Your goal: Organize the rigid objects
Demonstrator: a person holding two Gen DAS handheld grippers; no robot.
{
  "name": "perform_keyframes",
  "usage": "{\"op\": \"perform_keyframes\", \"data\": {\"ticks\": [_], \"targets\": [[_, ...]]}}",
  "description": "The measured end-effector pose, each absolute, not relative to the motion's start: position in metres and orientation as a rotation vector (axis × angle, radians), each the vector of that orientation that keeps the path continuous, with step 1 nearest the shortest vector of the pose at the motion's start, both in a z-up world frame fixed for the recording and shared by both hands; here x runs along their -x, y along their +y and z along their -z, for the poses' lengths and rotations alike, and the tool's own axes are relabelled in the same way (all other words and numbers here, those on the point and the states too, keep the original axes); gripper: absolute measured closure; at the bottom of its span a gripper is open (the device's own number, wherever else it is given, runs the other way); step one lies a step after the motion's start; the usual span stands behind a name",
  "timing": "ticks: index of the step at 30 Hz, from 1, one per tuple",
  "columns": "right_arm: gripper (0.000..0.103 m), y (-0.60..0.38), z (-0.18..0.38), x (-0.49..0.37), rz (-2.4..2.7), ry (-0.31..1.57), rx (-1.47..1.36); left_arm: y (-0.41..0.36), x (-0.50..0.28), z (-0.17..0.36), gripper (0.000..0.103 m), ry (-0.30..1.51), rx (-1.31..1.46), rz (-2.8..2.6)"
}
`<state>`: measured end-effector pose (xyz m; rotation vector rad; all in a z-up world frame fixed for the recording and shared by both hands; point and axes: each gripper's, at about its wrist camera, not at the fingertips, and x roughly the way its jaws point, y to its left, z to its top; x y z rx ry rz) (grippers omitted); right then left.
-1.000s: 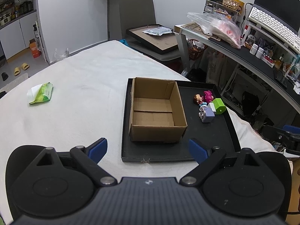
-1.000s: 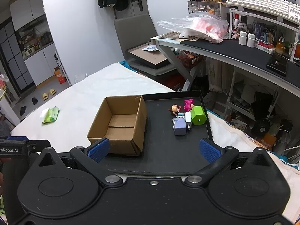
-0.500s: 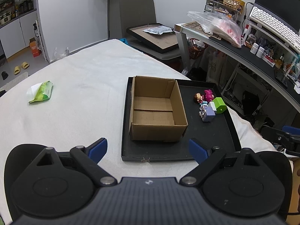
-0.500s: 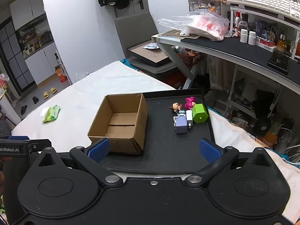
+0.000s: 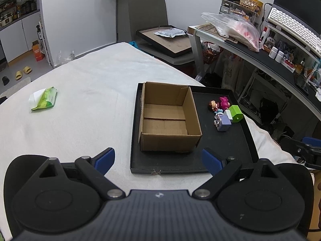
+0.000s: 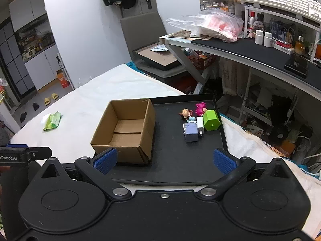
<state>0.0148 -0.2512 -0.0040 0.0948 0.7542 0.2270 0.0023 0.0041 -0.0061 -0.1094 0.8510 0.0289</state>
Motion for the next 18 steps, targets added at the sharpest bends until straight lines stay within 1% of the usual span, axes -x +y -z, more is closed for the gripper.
{"op": "perform_keyframes", "data": {"ticks": [18], "targets": [[0.0,-0.256,0.032,-0.049,-0.182,0.8,-0.153,0.004,-0.044,0.032,0.01,0.915,0.077,-0.026]]}}
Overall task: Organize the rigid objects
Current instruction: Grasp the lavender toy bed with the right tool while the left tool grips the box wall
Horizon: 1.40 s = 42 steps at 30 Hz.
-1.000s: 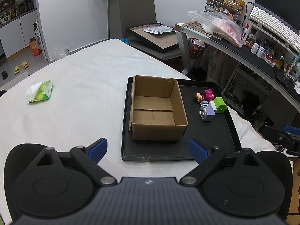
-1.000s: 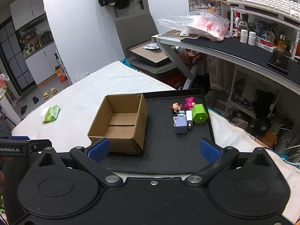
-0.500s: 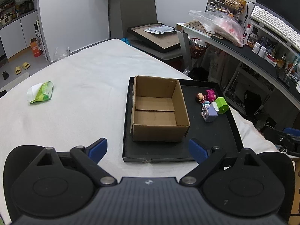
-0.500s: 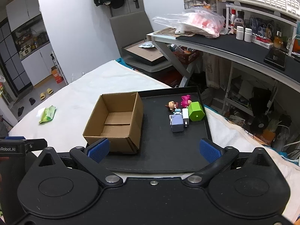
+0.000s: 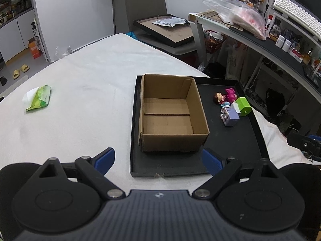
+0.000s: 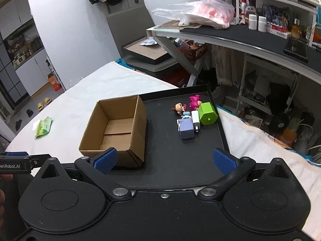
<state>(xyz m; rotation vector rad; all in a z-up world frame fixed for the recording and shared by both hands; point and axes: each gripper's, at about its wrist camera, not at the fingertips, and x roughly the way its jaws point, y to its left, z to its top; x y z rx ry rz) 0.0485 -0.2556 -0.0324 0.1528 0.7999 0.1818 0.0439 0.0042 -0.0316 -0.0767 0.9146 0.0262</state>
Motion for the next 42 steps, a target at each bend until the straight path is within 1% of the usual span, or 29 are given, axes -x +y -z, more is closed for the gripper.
{"op": "perform_keyframes", "data": {"ticks": [14,31,35,38,42], "targets": [[0.0,-0.246,0.074,-0.099,-0.086,0.82,-0.18,0.022,-0.092,0.051,0.011,0.899,0.094,-0.048],[0.0,-0.235,0.12,-0.172,-0.046,0.929,-0.1,0.021,-0.145,0.088,0.013,0.993,0.086,-0.053],[0.0,-0.235,0.131,-0.184,-0.027,0.919,-0.105,0.019,-0.157,0.098,0.014,1.006,0.086,-0.066],[0.002,-0.237,0.141,-0.196,-0.016,0.926,-0.117,0.019,-0.164,0.107,0.019,1.017,0.076,-0.076],[0.004,-0.235,0.156,-0.211,-0.019,0.954,-0.111,0.024,-0.177,0.121,0.03,1.051,0.095,-0.098]]}}
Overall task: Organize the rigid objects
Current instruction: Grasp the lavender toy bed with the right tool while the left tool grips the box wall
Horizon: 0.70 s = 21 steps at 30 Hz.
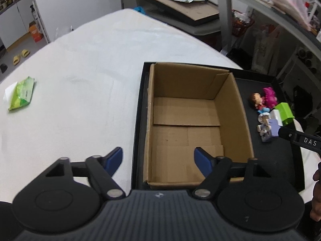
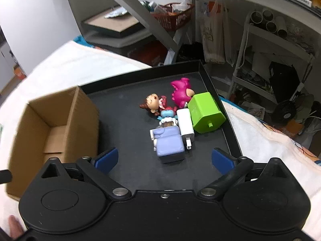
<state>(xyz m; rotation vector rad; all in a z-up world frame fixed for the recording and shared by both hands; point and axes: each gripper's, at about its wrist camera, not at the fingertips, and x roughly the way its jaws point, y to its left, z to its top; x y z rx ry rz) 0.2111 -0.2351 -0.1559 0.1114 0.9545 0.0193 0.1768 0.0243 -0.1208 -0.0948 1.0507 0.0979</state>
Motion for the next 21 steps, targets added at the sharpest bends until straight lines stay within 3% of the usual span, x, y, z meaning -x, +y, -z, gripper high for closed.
{"op": "perform_keyframes", "data": {"ticks": [8,10,13,14,15,18,21], "targets": [[0.01,-0.229,0.182,-0.241,-0.019,1.005,-0.083,0.03,-0.2,0.142,0.042,1.092,0.12,-0.141],[0.019,-0.227,0.189,-0.248,-0.023,1.02,-0.077,0.029,-0.205,0.147,0.046,1.104,0.121,-0.15],[0.035,-0.225,0.198,-0.251,-0.028,1.032,-0.063,0.027,-0.209,0.154,0.06,1.123,0.122,-0.157],[0.039,-0.225,0.201,-0.251,-0.019,1.03,-0.054,0.027,-0.211,0.156,0.069,1.129,0.124,-0.16],[0.05,-0.225,0.201,-0.25,-0.013,1.014,-0.042,0.027,-0.212,0.158,0.079,1.136,0.125,-0.166],[0.054,-0.225,0.201,-0.25,-0.042,0.991,-0.049,0.028,-0.215,0.162,0.091,1.141,0.119,-0.204],[0.058,-0.225,0.201,-0.249,-0.061,0.978,-0.052,0.031,-0.218,0.164,0.093,1.15,0.136,-0.214]]}}
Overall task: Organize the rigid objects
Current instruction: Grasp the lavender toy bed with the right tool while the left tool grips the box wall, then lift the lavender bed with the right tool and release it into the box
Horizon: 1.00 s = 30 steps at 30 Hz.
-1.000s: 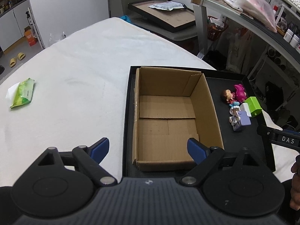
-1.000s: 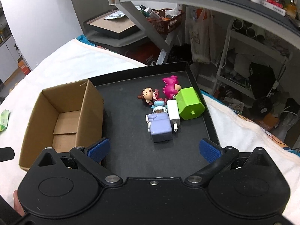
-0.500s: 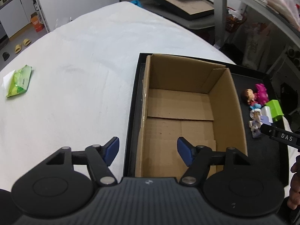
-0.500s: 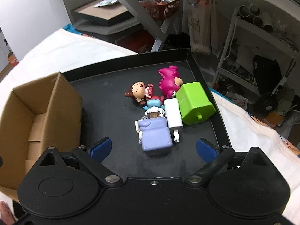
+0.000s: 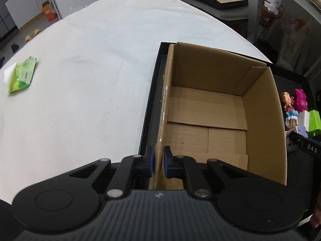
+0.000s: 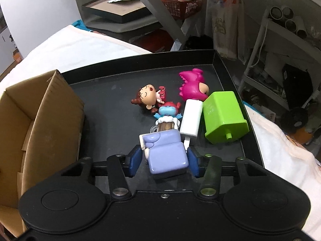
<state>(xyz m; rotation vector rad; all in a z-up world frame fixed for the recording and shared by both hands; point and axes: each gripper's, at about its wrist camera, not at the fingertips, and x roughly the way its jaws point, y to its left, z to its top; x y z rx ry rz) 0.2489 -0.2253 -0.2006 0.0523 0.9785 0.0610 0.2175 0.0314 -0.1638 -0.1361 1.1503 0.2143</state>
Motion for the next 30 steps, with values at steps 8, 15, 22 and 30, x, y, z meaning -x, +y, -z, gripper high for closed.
{"op": "perform_keyframes", "data": {"ticks": [8,15,22,30], "targets": [[0.062,-0.233,0.198,-0.242,-0.064,0.968,-0.088,0.036,-0.215,0.166,0.093,1.134,0.152,-0.207],[0.062,-0.229,0.18,-0.234,-0.086,0.915,-0.104,0.041,-0.212,0.166,0.093,1.115,0.177,-0.191],[0.062,-0.214,0.154,-0.221,-0.121,0.842,-0.09,0.045,-0.209,0.168,0.093,1.097,0.195,-0.177],[0.062,-0.189,0.132,-0.214,-0.123,0.799,-0.042,0.054,-0.203,0.17,0.093,1.068,0.251,-0.139]]}}
